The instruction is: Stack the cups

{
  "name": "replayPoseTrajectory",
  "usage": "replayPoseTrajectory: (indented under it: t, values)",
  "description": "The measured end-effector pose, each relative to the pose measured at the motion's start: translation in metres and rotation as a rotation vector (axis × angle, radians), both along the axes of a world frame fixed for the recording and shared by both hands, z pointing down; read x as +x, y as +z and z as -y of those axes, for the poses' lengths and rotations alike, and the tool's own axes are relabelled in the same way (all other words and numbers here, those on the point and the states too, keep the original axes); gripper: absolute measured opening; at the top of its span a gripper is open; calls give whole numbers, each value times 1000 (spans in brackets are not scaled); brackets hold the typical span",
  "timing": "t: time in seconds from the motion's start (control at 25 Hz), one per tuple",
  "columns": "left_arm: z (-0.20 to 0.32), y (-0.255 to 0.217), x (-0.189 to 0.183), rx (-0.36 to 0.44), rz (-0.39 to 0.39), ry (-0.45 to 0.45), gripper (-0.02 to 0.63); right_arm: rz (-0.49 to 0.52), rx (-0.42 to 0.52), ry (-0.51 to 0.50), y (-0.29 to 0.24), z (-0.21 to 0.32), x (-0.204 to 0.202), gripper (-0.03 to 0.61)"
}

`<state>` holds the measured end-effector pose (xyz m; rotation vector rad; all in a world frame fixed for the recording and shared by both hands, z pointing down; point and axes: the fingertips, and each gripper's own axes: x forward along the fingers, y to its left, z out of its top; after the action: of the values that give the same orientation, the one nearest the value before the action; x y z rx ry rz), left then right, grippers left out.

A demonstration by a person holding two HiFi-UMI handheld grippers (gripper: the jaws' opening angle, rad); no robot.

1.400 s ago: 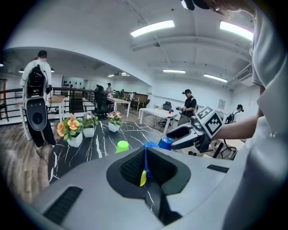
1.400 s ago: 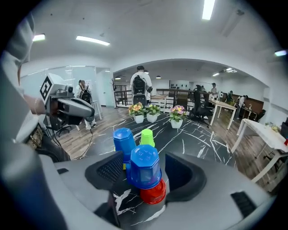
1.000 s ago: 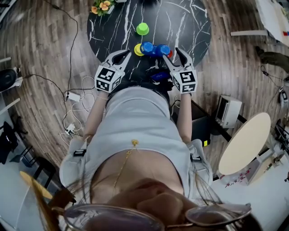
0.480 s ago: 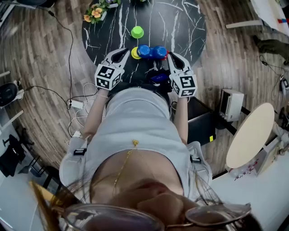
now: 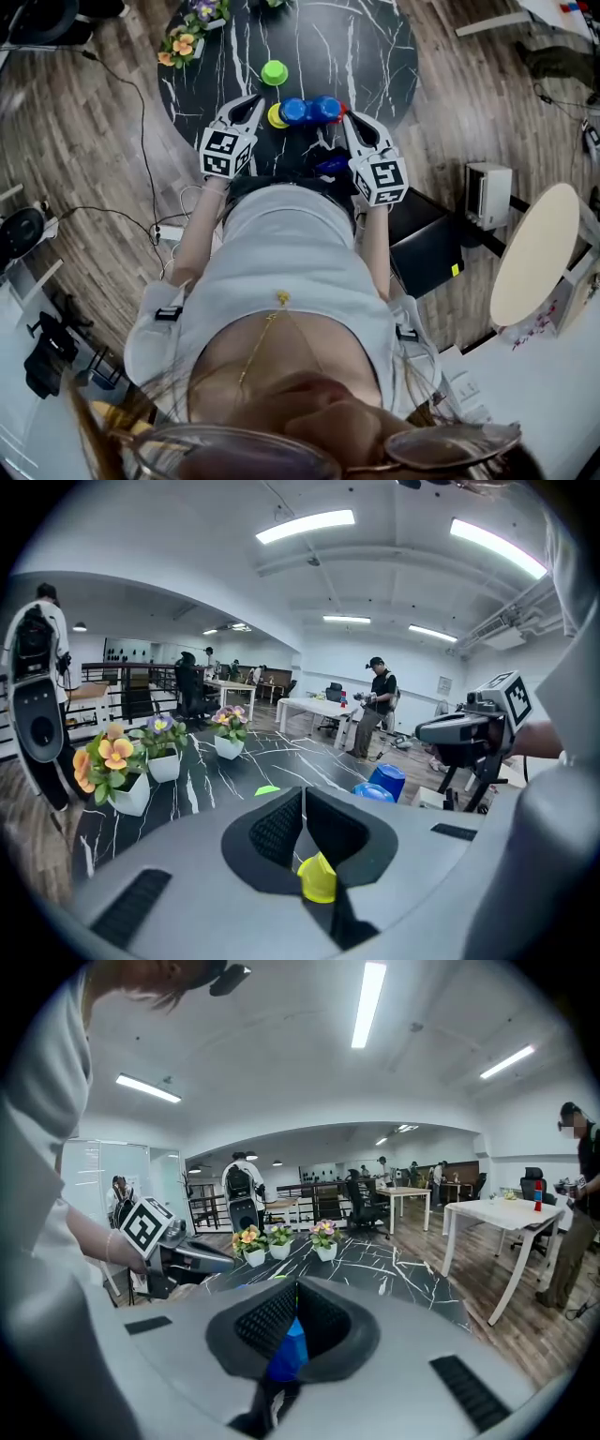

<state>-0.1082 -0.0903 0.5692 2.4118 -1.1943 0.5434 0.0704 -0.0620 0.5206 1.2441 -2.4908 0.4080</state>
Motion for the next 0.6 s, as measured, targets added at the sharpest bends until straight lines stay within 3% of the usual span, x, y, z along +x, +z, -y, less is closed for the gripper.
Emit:
replayPoseTrajectory:
  t: [0.6]
  values:
    - [46,43,-1,-38,94,104,38,-38,-33,118,9,-19,8,20]
